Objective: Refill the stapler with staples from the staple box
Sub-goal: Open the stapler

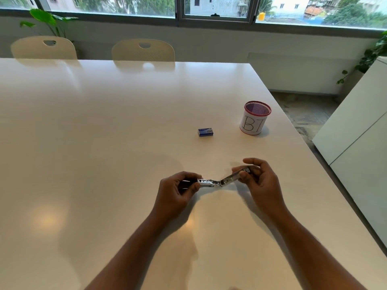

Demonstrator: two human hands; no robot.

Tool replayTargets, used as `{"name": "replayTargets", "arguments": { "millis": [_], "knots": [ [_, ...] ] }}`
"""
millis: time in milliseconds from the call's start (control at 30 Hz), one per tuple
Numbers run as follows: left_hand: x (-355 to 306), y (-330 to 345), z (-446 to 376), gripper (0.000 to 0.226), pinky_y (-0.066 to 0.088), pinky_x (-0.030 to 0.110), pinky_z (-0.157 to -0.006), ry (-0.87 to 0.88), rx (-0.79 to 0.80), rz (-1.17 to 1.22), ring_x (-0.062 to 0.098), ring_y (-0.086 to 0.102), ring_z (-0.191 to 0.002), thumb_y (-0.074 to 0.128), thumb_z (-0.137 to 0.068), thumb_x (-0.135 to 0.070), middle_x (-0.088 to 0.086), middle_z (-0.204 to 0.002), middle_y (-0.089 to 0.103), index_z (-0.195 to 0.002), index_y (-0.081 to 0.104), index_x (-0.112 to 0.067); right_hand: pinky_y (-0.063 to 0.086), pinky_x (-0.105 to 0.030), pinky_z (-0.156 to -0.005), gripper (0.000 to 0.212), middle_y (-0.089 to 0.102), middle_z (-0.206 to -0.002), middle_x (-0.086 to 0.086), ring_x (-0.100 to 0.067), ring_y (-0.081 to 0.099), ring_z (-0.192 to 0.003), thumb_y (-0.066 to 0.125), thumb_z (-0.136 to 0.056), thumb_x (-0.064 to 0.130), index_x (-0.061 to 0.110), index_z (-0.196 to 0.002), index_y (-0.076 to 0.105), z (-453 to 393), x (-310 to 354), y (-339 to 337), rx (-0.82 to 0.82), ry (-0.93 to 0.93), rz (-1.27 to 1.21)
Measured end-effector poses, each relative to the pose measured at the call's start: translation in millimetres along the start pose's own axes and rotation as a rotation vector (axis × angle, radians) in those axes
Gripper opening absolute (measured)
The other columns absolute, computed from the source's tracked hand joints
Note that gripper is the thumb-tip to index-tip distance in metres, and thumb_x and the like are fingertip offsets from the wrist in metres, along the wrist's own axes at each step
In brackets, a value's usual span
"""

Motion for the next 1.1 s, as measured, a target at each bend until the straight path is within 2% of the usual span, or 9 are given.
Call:
{"name": "replayTargets", "arguments": {
  "millis": [100,167,233,300,433,633,800,933,1100],
  "knots": [
    [2.0,0.9,-0.9,0.031,0.062,0.024,-0.083,-0.027,0.019,0.036,0.011,0.079,-0.095,0.075,-0.091,0.001,-0.004,-0.104,0.083,-0.112,0.078,-0.021,0.062,-0.024,-0.082,0.028,0.081,-0.096,0.008,-0.017,0.077,-0.093,0.070,-0.094,-0.003,0.022,-0.106,0.071,2.5,-5.7,-15.5,-0.028,0.039,0.095],
    [3.5,3.8,1.5,0.028,0.056,0.019,-0.067,-0.069,0.020,0.040,0.006,0.075,-0.078,0.073,-0.092,-0.003,-0.003,-0.098,0.083,-0.107,0.079,-0.026,0.061,-0.023,-0.080,0.027,0.081,-0.092,0.010,-0.015,0.077,-0.089,0.075,-0.091,0.001,0.026,-0.099,0.074,4.4,-7.7,-21.9,-0.057,0.043,0.214],
    [4.8,5.1,3.8,0.026,0.050,0.019,-0.060,-0.096,0.016,0.054,0.006,0.070,-0.068,0.071,-0.093,-0.007,-0.001,-0.094,0.083,-0.105,0.080,-0.029,0.063,-0.033,-0.082,0.022,0.080,-0.092,0.009,-0.014,0.076,-0.087,0.077,-0.090,0.006,0.027,-0.097,0.076,7.0,-7.2,-23.9,-0.111,0.029,0.332],
    [5.0,4.6,3.8,0.027,0.053,0.023,-0.063,-0.111,0.019,0.092,0.012,0.074,-0.076,0.072,-0.092,-0.007,-0.001,-0.096,0.083,-0.106,0.080,-0.029,0.060,-0.044,-0.084,0.017,0.077,-0.097,0.008,-0.017,0.073,-0.090,0.079,-0.088,0.008,0.023,-0.096,0.076,8.0,-2.0,-21.8,-0.165,-0.059,0.475],
    [3.1,4.7,2.6,0.032,0.058,0.024,-0.074,-0.123,0.039,0.142,0.018,0.079,-0.093,0.072,-0.092,0.002,0.000,-0.100,0.083,-0.107,0.081,-0.026,0.053,-0.050,-0.091,0.018,0.071,-0.103,0.011,-0.020,0.062,-0.105,0.082,-0.085,0.010,0.021,-0.097,0.076,9.3,11.5,-1.2,-0.118,-0.329,0.711],
    [0.5,6.8,2.7,0.034,0.061,0.027,-0.077,-0.072,0.054,0.089,0.018,0.080,-0.091,0.070,-0.091,0.007,0.000,-0.097,0.083,-0.106,0.080,-0.022,0.052,-0.043,-0.096,0.024,0.073,-0.113,0.007,-0.013,0.063,-0.111,0.072,-0.091,0.036,0.023,-0.112,0.073,10.2,10.9,50.6,0.204,-0.374,0.744],
    [-4.9,7.9,2.4,0.029,0.064,0.028,-0.082,0.038,0.028,0.033,0.016,0.080,-0.093,0.075,-0.088,0.004,-0.003,-0.096,0.082,-0.105,0.081,-0.019,0.047,-0.032,-0.089,0.029,0.071,-0.103,0.013,-0.006,0.060,-0.096,0.064,-0.093,0.052,0.028,-0.108,0.071,5.2,4.4,65.8,0.213,-0.368,0.820],
    [-3.6,6.7,1.8,0.034,0.061,0.022,-0.080,0.076,0.023,-0.010,0.015,0.079,-0.092,0.077,-0.085,0.004,-0.007,-0.097,0.082,-0.105,0.082,-0.023,0.047,-0.034,-0.087,0.025,0.072,-0.096,0.016,-0.004,0.062,-0.090,0.068,-0.089,0.050,0.029,-0.101,0.075,4.9,3.9,63.6,0.186,-0.341,0.760],
    [-2.9,6.7,1.2,0.033,0.061,0.024,-0.077,0.116,0.034,-0.036,0.019,0.078,-0.091,0.078,-0.084,0.001,-0.006,-0.097,0.081,-0.105,0.083,-0.024,0.056,-0.046,-0.083,0.017,0.074,-0.092,0.014,-0.006,0.066,-0.084,0.066,-0.087,0.029,0.026,-0.097,0.079,6.0,4.4,61.8,0.190,-0.305,0.643]
  ]
}}
Point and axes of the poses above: each hand's wrist, its own z-axis away from the middle knuckle, its own y-axis out of the palm, x = y × z, the point moved 3 cm from there along -z, towards the middle knuckle
